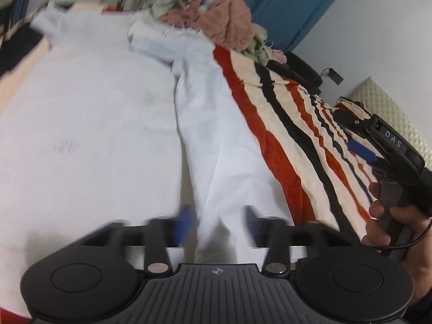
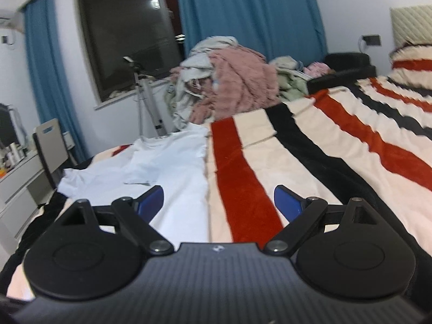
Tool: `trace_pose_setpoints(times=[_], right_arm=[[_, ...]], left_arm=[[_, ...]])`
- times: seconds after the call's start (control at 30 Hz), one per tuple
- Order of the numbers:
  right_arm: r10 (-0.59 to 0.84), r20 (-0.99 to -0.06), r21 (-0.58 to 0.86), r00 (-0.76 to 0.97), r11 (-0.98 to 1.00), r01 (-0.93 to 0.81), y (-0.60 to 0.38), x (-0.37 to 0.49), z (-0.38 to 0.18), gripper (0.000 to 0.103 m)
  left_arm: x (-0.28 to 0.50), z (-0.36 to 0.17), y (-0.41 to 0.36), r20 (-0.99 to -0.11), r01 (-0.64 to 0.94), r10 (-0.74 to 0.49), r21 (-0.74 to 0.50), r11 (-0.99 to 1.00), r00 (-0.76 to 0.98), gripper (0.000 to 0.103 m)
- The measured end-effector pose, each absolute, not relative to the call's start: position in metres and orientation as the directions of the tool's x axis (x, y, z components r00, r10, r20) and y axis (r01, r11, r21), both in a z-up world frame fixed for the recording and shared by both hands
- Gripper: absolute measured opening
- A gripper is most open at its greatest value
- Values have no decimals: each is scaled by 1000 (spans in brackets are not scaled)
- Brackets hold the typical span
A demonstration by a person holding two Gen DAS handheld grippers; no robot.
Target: Fold clothes
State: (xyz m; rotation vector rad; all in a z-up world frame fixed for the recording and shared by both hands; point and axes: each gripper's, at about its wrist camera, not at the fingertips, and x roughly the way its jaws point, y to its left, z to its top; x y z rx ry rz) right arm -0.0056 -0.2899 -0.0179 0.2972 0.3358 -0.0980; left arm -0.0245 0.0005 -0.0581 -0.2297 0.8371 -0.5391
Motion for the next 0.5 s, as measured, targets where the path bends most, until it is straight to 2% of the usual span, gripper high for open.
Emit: trace_pose_setpoints(times=[0.1,0.17,0.3,0.37,0.5], right_arm=[[-24,-312,252,950,962,107,-283,-9,-15,90],[-24,-300,226,954,969,96,-280,-10,-15,90],[-20,-296,245,955,965,96,-283,-10,-13,90],[-17,-290,241,957,966,91,-282,-10,-13,90],[-14,-268,227,963,971,78,-278,-12,-10,90]], left_arm=[[-36,-44,-6,-614,385,-484,-298,874,623,73],[-40,-36,-6,-593,380,-454,-254,889,665,88],[-51,-19,-3,-555,375,-409,-181,909,724,92],[-48,-9,-8,-540,375,-391,-146,916,745,101],[-35,10,-24,-510,384,-358,-58,922,782,103]])
